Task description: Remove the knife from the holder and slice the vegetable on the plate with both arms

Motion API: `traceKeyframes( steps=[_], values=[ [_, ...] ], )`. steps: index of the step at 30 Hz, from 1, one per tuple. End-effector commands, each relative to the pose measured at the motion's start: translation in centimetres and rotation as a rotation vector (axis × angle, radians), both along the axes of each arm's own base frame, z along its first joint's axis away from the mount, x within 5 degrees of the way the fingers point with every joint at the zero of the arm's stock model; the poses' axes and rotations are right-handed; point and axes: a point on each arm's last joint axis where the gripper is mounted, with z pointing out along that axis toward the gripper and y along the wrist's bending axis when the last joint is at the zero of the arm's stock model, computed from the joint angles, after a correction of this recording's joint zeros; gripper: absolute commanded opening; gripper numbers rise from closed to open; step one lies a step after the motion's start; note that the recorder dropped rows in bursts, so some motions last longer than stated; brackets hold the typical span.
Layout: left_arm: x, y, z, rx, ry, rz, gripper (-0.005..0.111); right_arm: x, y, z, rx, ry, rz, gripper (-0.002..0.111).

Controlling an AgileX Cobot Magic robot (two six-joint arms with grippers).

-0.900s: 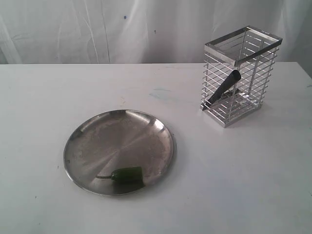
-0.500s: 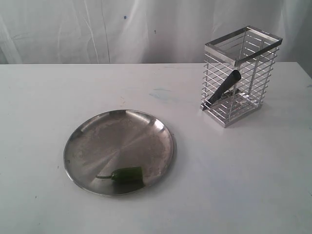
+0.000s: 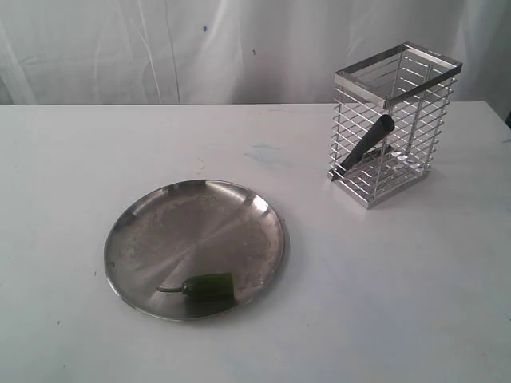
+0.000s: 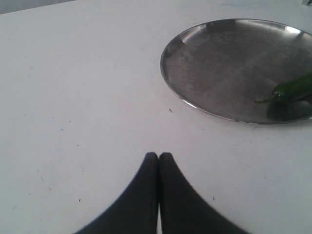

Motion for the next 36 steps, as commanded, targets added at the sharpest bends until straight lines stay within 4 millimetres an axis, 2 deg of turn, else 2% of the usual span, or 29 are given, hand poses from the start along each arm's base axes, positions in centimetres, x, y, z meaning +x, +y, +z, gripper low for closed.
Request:
traceKeyframes(
  steps=[1,3,6,10,13,17,21,25,30,34,36],
  values=[
    [0.0,-0.1,-0.1,-0.005,0.001,-0.009,0.000,7.1,-3.3,-5.6,-0.108,0.812,-0.433,0.000],
    [0.0,-0.1,-0.1,-0.005,0.001,-0.009,0.000,8.9,-3.6,-7.3,-0.179,0.929,-0.467,0.000],
    [0.0,-0.1,-0.1,-0.005,0.003,-0.009,0.000,10.1,-3.2,-8.3,-0.172,0.947,-0.401,0.000],
    [0.0,-0.1,-0.1,-0.005,0.001,-0.009,0.000,10.2,-3.5,-9.3,-0.018,1.016,-0.367,0.000],
    [0.0,-0.1,-0.1,-0.005,0.001,-0.009,0.000,10.5,-4.1,-10.1,0.126,1.126,-0.387,0.000],
    [0.0,-0.1,-0.1,-0.005,0.001,-0.009,0.000,11.5,-4.5,-10.0,0.265,1.315,-0.426,0.000],
    [0.0,-0.1,-0.1,-0.005,0.001,-0.009,0.000,13.7,-3.4,-10.8,0.158,1.666,-0.352,0.000],
    [0.0,-0.1,-0.1,-0.005,0.001,-0.009,0.000,15.8,-1.0,-12.1,-0.022,2.005,-0.129,0.000],
    [0.0,-0.1,-0.1,-0.005,0.001,-0.009,0.000,18.0,2.6,-12.6,-0.207,2.112,0.223,0.000],
    [0.0,-0.1,-0.1,-0.005,0.001,-0.009,0.000,19.2,3.5,-12.1,-0.221,2.154,0.248,0.000],
    [0.0,-0.1,-0.1,-0.005,0.001,-0.009,0.000,20.1,3.8,-11.2,-0.193,2.111,0.247,0.000]
  ],
)
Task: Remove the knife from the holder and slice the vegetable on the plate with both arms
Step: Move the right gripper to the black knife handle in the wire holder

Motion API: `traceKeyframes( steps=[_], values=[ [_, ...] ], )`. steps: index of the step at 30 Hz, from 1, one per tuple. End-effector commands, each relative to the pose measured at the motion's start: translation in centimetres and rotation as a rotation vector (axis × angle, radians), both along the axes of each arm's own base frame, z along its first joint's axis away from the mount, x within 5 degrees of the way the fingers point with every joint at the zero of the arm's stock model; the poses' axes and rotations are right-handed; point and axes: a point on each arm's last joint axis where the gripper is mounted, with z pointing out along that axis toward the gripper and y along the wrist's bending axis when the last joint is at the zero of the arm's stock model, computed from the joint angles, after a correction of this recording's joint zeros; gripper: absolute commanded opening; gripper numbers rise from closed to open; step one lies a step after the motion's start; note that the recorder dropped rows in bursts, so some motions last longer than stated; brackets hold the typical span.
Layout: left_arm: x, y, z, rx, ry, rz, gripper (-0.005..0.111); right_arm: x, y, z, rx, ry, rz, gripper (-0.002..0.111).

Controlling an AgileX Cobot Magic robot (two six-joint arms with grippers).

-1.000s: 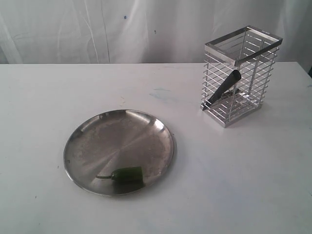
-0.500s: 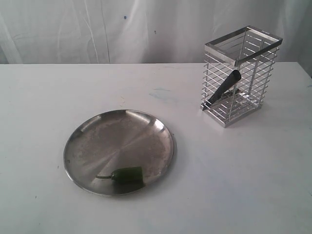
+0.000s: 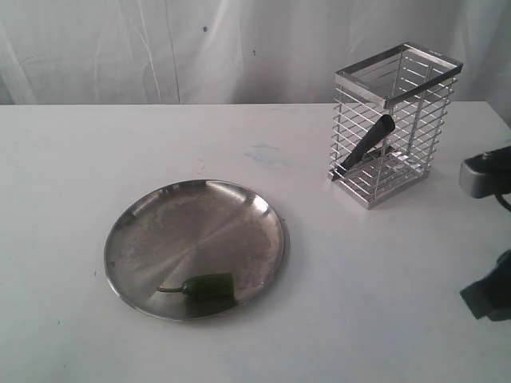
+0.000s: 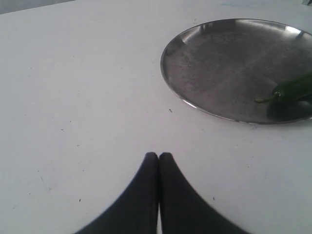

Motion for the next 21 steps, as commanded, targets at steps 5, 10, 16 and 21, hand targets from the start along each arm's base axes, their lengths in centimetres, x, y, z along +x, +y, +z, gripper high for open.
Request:
traceKeyframes(
  steps=[5,10,16,21],
  values=[
    [0.0,-0.1,-0.1,-0.005,0.001,-0.009,0.000,3.4,0.9,4.5,0.058,-0.237,-0.018,0.000],
    [0.0,-0.1,-0.1,-0.005,0.001,-0.009,0.000,5.4,1.3,7.0,0.087,-0.376,-0.031,0.014],
    [0.0,-0.1,-0.1,-0.005,0.001,-0.009,0.000,9.1,2.2,6.4,0.118,-0.350,-0.047,0.062],
    [0.0,-0.1,-0.1,-0.005,0.001,-0.009,0.000,14.5,3.2,4.9,0.148,-0.306,-0.131,0.060]
  ],
)
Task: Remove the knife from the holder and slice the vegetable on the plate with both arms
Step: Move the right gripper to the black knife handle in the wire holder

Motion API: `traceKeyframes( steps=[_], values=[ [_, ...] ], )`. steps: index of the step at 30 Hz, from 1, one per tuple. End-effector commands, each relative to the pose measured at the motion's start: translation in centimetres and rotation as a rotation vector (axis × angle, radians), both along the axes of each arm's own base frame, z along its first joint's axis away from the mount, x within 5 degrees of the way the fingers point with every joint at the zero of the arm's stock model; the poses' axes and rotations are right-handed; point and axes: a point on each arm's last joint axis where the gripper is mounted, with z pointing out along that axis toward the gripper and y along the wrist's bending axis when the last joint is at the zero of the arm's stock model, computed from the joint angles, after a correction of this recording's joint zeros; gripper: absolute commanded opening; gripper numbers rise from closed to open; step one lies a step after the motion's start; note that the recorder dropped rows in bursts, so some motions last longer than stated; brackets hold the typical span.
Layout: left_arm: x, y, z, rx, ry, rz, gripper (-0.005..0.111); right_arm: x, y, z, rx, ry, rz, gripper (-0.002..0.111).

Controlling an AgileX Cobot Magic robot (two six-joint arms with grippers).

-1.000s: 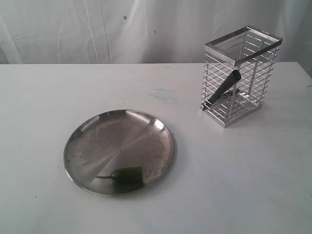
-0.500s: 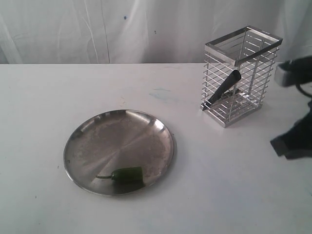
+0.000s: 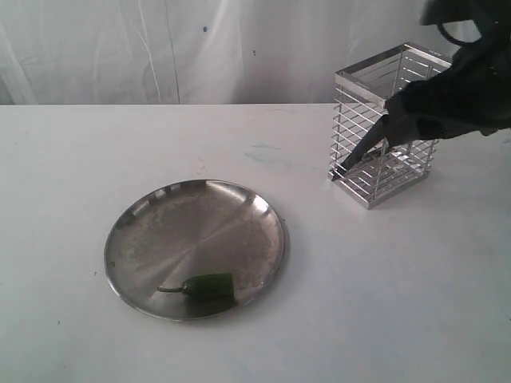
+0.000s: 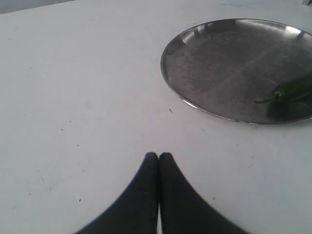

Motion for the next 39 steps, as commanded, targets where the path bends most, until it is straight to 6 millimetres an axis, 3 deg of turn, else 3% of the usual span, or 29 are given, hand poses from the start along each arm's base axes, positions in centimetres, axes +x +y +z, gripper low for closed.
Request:
traceKeyframes(
  steps=[1,9,17,24,32,39],
  values=[
    [0.0,-0.1,-0.1,-0.005,0.001,-0.009,0.000,3.2,0.8,-1.0,0.035,0.012,-0.039,0.060],
    [0.0,-0.1,-0.1,-0.005,0.001,-0.009,0.000,6.9,1.4,-4.0,0.038,0.021,-0.062,0.060],
    [0.0,-0.1,-0.1,-0.005,0.001,-0.009,0.000,8.0,1.5,-5.2,0.050,0.011,-0.092,0.059],
    [0.0,-0.1,-0.1,-0.005,0.001,-0.009,0.000,8.1,1.5,-5.3,0.051,0.006,-0.094,0.042],
    [0.0,-0.1,-0.1,-0.005,0.001,-0.009,0.000,8.1,1.5,-5.3,0.051,0.004,-0.095,0.013],
    [0.0,-0.1,-0.1,-0.005,0.001,-0.009,0.000,8.1,1.5,-5.2,0.051,0.005,-0.094,0.005]
  ],
)
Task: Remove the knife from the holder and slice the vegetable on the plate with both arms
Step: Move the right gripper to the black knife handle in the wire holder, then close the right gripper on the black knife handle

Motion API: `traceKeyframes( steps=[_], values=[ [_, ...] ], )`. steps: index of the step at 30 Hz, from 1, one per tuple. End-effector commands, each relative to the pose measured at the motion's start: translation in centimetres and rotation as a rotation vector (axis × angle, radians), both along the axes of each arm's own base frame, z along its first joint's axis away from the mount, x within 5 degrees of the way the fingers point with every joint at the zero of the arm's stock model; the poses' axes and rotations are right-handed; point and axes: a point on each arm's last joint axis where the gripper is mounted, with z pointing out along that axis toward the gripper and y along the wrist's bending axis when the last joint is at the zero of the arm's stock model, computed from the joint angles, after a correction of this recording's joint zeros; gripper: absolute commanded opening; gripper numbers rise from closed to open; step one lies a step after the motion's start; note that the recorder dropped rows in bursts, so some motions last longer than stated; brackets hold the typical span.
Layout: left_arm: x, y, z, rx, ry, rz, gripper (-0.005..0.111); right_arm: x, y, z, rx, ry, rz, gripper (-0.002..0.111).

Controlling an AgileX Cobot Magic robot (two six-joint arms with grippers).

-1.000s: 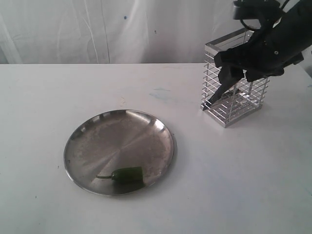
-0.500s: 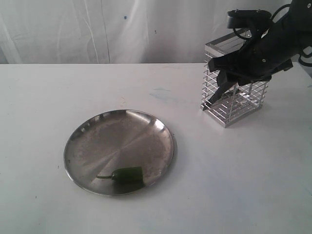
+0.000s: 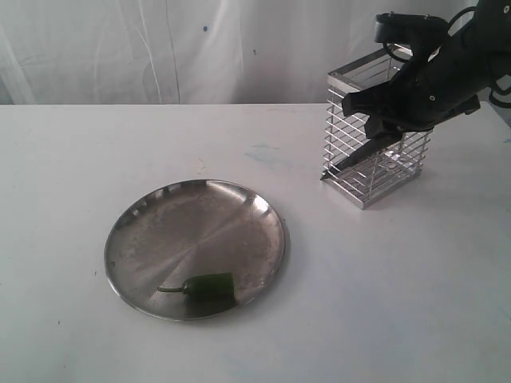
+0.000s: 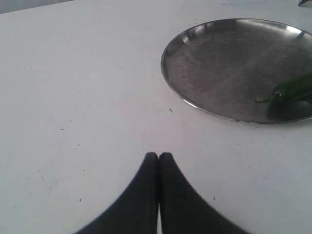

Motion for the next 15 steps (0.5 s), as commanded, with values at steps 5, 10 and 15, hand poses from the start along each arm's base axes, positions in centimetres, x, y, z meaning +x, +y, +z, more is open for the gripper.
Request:
traceKeyframes(
  steps=[5,10,15],
  values=[
    [-0.03,-0.06,-0.10,-0.005,0.001,-0.009,0.000,0.03,0.08,0.27,0.011,-0.008,-0.005,0.005],
    [-0.03,-0.06,-0.10,-0.005,0.001,-0.009,0.000,-0.12,0.08,0.17,0.009,0.011,-0.001,0.012],
    [-0.03,-0.06,-0.10,-0.005,0.001,-0.009,0.000,-0.33,0.08,0.13,0.006,0.032,0.005,0.029]
  ],
)
